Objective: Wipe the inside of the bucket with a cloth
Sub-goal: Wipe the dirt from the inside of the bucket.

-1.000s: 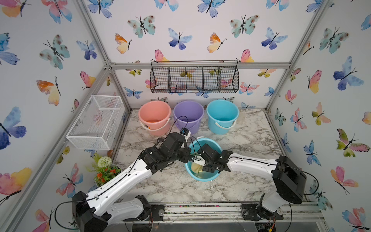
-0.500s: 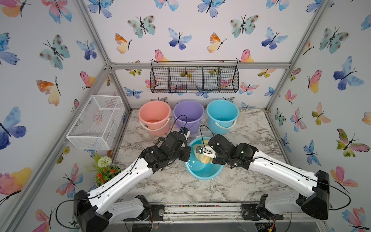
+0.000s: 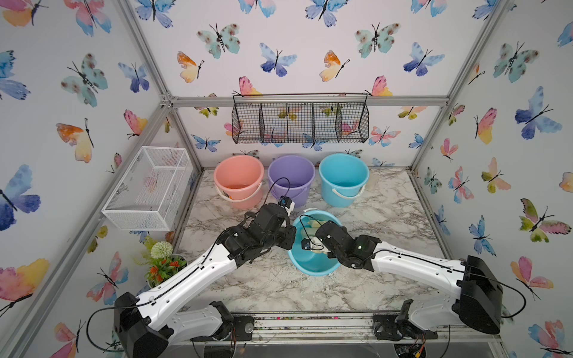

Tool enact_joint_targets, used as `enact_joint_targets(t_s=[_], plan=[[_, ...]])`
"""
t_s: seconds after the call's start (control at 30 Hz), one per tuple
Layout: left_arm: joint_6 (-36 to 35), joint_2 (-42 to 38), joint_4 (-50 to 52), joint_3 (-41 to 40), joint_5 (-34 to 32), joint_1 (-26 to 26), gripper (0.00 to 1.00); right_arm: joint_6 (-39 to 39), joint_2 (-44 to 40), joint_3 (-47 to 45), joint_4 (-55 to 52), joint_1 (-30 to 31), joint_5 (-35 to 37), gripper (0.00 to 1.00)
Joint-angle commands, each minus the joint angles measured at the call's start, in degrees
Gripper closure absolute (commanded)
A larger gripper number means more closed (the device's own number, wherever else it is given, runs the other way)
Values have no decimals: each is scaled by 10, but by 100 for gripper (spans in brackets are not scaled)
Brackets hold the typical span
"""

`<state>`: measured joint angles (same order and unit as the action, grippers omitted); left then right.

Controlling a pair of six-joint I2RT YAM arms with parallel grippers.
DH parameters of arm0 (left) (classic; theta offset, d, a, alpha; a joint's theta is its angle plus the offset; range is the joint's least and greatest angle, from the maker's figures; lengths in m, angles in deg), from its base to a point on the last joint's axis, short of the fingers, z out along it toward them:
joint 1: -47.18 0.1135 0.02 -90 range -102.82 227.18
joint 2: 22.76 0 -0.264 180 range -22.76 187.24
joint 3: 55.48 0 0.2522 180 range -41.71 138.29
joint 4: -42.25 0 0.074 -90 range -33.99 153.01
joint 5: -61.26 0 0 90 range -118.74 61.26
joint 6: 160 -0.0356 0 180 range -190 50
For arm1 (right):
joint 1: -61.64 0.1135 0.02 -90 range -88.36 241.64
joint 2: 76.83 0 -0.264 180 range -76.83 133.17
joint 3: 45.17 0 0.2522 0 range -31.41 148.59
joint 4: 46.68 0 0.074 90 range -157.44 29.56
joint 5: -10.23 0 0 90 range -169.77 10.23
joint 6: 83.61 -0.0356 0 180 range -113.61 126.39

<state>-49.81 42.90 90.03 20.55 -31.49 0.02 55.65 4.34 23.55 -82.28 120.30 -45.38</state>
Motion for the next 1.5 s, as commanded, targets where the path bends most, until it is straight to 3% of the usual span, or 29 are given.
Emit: enact_joint_targets(t_s=[0.0, 0.43, 0.7, 0.9, 1.17, 1.47], plan=[[-5, -2, 22, 10, 6, 2, 100, 36, 25, -23, 63, -6, 19, 98], [-3, -10, 19, 3, 6, 1, 100, 19, 119, -49, 159, -6, -93, 98], [2, -17, 15, -6, 1, 2, 100, 14, 21, -96, 182, -6, -50, 98], [2, -10, 14, -3, 5, 1, 100, 106, -80, -100, 196, -5, 7, 98], [1, -10, 10, -7, 11, 1, 100, 371, -150, -177, 315, -3, 32, 98], [-4, -14, 9, -11, 15, 1, 100, 443, -115, -162, 409, -3, 33, 98]])
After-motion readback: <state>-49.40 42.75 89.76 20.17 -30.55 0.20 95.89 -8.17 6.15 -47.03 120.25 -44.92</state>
